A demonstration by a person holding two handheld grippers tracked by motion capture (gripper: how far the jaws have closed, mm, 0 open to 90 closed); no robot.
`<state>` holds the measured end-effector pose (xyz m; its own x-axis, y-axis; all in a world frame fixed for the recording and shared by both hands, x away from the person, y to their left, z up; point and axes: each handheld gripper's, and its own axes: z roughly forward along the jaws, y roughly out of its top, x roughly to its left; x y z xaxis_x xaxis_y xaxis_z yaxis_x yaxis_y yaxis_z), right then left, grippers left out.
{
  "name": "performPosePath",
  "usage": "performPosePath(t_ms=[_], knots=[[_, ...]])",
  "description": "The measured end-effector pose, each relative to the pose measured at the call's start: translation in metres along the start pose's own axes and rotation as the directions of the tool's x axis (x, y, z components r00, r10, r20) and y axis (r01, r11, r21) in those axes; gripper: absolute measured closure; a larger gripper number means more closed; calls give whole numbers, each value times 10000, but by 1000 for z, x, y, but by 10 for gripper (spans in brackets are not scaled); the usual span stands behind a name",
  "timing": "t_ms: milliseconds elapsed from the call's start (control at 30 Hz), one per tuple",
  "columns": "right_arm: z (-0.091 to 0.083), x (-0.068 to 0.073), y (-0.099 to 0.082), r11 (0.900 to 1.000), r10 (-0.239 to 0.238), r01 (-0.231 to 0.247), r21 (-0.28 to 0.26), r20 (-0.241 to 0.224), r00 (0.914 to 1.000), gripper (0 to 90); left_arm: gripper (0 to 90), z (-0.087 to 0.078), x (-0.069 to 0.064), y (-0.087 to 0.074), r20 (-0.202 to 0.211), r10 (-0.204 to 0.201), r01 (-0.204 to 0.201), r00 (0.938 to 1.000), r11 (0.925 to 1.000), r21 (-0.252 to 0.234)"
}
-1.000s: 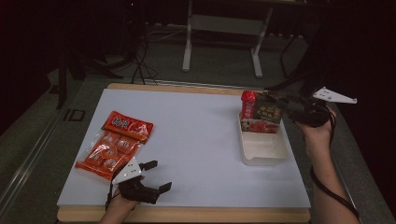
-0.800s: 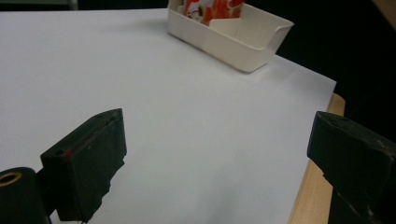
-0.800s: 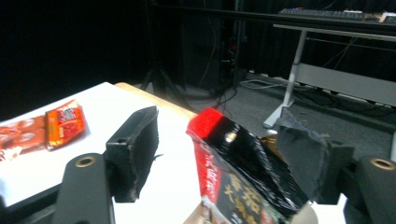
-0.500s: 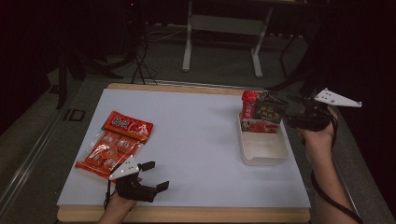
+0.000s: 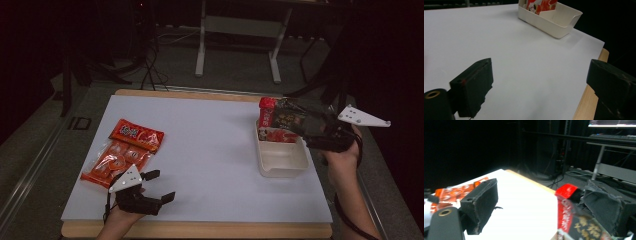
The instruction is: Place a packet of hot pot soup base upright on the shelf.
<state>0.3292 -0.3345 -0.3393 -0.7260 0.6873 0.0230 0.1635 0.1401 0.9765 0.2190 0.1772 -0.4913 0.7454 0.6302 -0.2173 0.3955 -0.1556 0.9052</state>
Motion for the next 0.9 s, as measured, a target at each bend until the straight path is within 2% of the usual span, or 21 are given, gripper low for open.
performPosePath(t_ms=[333,400,600,667,700,900], knots=[[0,29,-31,9992,67,-43,391,-610,9981,130,139,-24,14,0,-424,-257,251,9988,9996,-145],[1,36,-38,9988,172,-137,474,-749,9970,131,145,-28,18,0,-615,-321,314,9976,9994,-128],[4,57,-54,9966,-12,120,814,-1318,9913,132,151,-42,27,-2,-1103,-308,310,9934,9995,-5],[4,64,-58,9950,-190,337,945,-1521,9882,132,227,-49,30,-4,-1254,-227,223,9918,9997,-47],[2,67,-60,9949,-206,360,942,-1593,9870,132,236,-52,32,-5,-1335,-245,236,9907,9997,-81],[-6,80,-72,9947,25,180,1015,-1987,9801,135,404,-69,47,-5,-1911,-408,398,9807,9992,-92]])
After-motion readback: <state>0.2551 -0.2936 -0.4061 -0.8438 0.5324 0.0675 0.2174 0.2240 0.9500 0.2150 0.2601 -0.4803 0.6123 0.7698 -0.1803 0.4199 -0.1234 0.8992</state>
